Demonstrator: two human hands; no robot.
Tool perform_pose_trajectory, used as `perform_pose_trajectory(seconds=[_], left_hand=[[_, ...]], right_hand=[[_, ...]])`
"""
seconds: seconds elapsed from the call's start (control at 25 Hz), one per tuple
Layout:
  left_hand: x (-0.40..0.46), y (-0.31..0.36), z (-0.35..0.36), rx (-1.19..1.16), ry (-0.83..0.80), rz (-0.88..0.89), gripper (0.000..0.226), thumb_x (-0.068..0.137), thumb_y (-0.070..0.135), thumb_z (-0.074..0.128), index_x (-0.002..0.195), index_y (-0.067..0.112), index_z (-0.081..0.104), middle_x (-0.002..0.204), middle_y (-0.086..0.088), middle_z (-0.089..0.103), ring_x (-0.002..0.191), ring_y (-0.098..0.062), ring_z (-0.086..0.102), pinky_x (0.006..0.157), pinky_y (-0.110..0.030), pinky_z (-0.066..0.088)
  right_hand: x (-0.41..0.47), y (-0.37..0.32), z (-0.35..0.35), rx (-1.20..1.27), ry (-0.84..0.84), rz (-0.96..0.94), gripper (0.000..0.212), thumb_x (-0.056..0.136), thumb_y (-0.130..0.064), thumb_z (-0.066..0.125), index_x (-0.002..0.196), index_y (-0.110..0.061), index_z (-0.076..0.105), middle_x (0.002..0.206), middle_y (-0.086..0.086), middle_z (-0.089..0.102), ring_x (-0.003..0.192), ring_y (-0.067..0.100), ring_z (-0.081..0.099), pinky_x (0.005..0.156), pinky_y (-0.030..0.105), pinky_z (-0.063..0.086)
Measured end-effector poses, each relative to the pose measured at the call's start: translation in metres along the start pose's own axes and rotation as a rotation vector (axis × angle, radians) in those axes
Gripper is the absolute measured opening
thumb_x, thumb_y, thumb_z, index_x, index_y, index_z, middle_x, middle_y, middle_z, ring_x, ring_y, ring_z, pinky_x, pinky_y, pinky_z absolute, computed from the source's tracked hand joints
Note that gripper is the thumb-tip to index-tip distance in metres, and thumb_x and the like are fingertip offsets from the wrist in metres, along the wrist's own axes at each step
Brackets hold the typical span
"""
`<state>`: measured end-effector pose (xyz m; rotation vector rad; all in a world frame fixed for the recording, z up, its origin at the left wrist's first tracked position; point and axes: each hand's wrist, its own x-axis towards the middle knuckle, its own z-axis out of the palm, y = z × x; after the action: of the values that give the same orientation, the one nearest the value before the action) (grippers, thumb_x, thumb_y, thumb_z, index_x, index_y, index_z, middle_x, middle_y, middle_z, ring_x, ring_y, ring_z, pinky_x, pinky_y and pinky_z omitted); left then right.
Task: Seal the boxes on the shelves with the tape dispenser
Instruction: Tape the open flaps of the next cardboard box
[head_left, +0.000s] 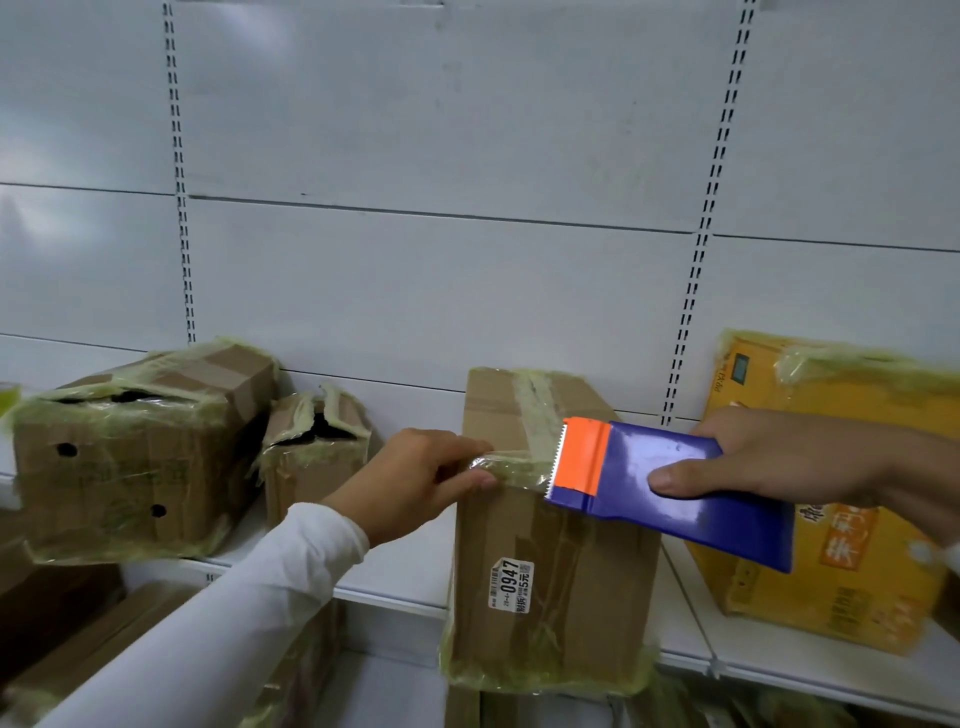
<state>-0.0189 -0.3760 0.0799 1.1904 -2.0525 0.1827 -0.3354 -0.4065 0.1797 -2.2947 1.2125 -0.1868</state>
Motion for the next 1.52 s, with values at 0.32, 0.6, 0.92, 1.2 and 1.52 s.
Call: perform_pose_trajectory(seconds=[0.32, 0.6, 0.92, 1.2, 1.52], left_hand=[[0.031, 0.014, 0.008, 0.265, -0.229, 0.122, 0.069, 0.088, 0.065, 0.035, 0.142, 0.022, 0.041, 0.141, 0.001, 0.048, 0.128, -0.016, 0.045, 0.107, -0.036, 0.036], [0.026, -0.008, 0.002, 0.125, -0.192, 0.105, 0.049, 0.091, 0.050, 0.045, 0.131, 0.023, 0.055, 0.124, 0.003, 0.064, 0.112, -0.014, 0.061, 0.095, -0.023, 0.045], [0.042, 0.008, 0.004, 0.211, -0.309, 0.142, 0.062, 0.087, 0.067, 0.039, 0.129, 0.025, 0.055, 0.123, 0.006, 0.063, 0.108, -0.015, 0.062, 0.091, -0.027, 0.047], [0.086, 0.069, 0.043, 0.540, -0.341, 0.214, 0.082, 0.081, 0.080, 0.019, 0.142, 0.025, 0.030, 0.148, 0.004, 0.038, 0.123, -0.024, 0.051, 0.098, -0.038, 0.043], [0.084, 0.048, 0.052, 0.484, -0.354, 0.265, 0.078, 0.079, 0.078, 0.014, 0.132, 0.028, 0.044, 0.129, 0.001, 0.059, 0.109, -0.028, 0.060, 0.087, -0.035, 0.047]], right_hand=[[-0.001, 0.004, -0.001, 0.000, -0.006, -0.026, 0.047, 0.071, -0.067, 0.065, 0.071, -0.021, 0.064, 0.061, -0.005, 0.069, 0.047, 0.003, 0.058, 0.045, 0.011, 0.038], [-0.021, 0.019, -0.039, -0.068, -0.079, -0.072, 0.051, 0.070, -0.075, 0.067, 0.064, -0.024, 0.065, 0.062, -0.001, 0.068, 0.051, 0.010, 0.059, 0.048, 0.014, 0.040], [-0.034, 0.081, -0.032, -0.055, 0.010, 0.076, 0.059, 0.066, -0.070, 0.071, 0.076, -0.012, 0.070, 0.075, 0.014, 0.072, 0.063, 0.018, 0.062, 0.061, 0.026, 0.042], [-0.009, 0.081, -0.012, 0.072, 0.004, 0.036, 0.074, 0.070, -0.062, 0.072, 0.106, 0.002, 0.065, 0.096, 0.018, 0.074, 0.094, 0.040, 0.068, 0.072, 0.033, 0.049], [-0.036, 0.104, -0.027, 0.047, -0.055, 0.002, 0.060, 0.072, -0.066, 0.067, 0.093, -0.010, 0.068, 0.086, 0.009, 0.075, 0.076, 0.023, 0.071, 0.064, 0.024, 0.051]])
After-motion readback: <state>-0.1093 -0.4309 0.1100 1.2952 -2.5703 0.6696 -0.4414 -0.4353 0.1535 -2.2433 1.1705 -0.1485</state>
